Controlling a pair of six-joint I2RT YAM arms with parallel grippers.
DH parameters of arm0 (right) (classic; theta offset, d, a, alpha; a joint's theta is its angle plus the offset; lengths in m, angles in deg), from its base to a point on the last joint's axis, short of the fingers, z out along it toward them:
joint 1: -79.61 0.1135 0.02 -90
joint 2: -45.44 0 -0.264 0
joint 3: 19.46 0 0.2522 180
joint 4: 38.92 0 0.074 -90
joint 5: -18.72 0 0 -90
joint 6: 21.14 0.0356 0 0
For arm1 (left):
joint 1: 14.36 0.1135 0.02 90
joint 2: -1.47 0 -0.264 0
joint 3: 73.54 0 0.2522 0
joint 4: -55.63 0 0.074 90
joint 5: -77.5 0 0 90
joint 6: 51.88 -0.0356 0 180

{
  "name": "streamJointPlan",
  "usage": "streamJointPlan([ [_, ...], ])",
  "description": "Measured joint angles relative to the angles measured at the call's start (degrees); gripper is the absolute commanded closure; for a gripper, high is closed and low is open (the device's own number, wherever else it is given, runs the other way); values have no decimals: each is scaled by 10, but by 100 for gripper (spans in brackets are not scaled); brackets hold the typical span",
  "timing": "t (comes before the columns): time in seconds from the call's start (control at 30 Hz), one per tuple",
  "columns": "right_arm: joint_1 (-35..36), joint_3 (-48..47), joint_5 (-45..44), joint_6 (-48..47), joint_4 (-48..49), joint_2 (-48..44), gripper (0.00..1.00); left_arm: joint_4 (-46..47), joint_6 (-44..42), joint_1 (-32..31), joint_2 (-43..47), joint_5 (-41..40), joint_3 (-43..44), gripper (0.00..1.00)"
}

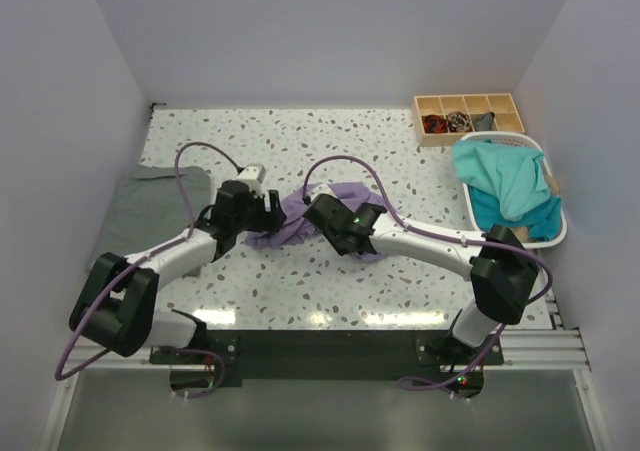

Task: Fold and stack the t-shirts
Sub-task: Flatten the tshirt out

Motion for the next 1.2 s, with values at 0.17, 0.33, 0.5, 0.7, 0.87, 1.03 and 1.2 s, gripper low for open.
streamJointPlan([
  [0.17, 0, 0, -3, 0, -2, 0, 100, 0, 0, -2, -33, -7, -5, 44],
  [0.33, 0, -1, -13, 0, -7, 0, 100, 3, 0, -9, -66, -15, -5, 71],
  [0.5, 0, -7, -23, -2, -15, -4, 100, 1, 0, -12, -71, -23, -3, 100],
  [0.7, 0, -25, -43, -8, -40, -39, 100, -69, -4, -12, -33, -47, 37, 97],
  [0.87, 0, -44, -73, -20, -61, -95, 100, -122, -10, -12, 50, -72, 89, 100],
  [1.03, 0, -55, -113, -29, -85, -148, 100, -157, -13, -12, 130, -100, 120, 100],
  [1.2, 0, -80, -180, -36, -120, -196, 100, -233, -14, -13, 191, -150, 166, 100],
])
